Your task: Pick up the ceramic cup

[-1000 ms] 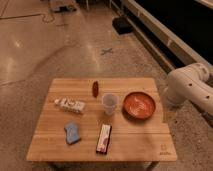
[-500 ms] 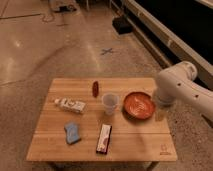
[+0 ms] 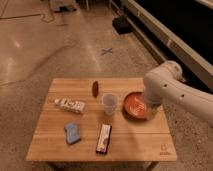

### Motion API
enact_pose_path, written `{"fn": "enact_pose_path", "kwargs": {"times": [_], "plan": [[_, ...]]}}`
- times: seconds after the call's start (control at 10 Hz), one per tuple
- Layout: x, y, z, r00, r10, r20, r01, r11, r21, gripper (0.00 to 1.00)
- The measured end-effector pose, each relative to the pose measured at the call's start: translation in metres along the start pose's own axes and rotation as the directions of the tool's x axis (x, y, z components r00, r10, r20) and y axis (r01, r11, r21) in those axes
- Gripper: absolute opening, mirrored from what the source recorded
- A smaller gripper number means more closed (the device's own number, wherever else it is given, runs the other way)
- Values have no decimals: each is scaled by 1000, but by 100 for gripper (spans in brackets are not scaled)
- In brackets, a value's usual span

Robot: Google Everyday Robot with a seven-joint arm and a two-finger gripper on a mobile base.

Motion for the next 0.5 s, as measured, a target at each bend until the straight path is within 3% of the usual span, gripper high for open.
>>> {"fn": "enact_pose_path", "kwargs": {"times": [0.3,0.5], "plan": [[-25,-12,7,995,-95,1,95,995,8,65],[-52,-29,14,993,-114,3,114,993,16,65]]}}
